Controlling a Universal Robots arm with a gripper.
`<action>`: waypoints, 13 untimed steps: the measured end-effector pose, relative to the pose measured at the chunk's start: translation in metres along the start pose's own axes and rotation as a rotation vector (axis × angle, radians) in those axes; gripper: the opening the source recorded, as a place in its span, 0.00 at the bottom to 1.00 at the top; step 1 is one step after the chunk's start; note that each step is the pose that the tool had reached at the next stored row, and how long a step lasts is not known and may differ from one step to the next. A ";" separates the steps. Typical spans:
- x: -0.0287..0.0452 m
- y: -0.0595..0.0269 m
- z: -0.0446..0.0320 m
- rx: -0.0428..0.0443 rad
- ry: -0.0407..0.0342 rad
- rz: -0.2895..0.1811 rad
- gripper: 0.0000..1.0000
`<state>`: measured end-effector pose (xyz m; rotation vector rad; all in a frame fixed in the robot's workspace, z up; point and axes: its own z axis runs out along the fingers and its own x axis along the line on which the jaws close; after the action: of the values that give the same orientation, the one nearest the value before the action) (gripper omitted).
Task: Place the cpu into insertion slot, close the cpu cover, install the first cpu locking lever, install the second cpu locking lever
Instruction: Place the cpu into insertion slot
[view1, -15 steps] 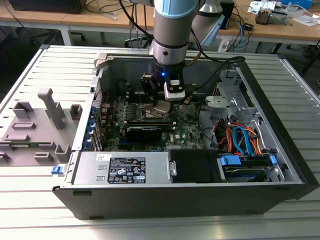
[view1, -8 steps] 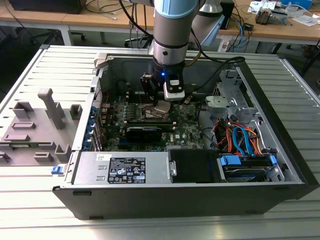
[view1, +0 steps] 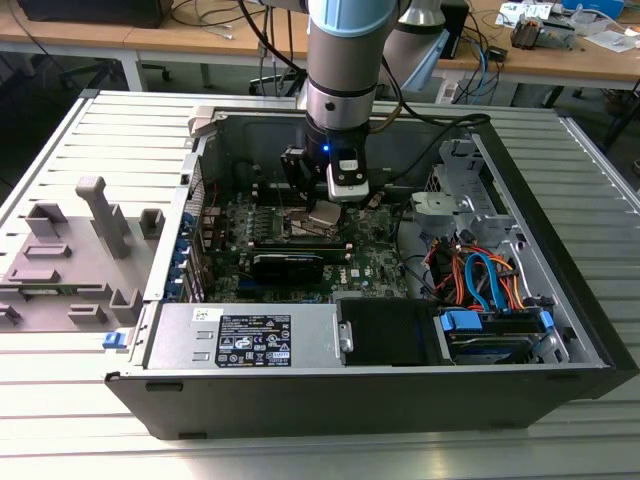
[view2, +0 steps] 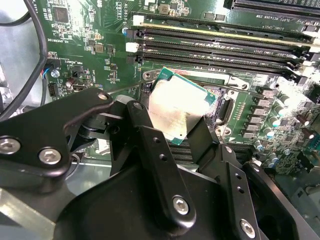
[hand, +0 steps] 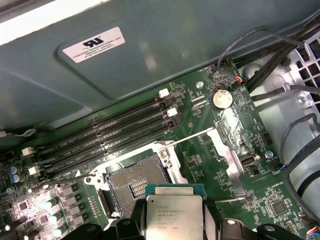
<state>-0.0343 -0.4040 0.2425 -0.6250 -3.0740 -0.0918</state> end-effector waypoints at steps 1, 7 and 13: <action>0.0000 0.0000 0.0000 0.0000 0.0000 0.001 0.55; 0.0000 0.0000 0.0000 -0.0001 -0.0004 0.008 0.55; 0.0000 0.0000 0.0000 -0.0002 -0.0008 0.015 0.55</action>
<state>-0.0343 -0.4040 0.2424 -0.6477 -3.0697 -0.0919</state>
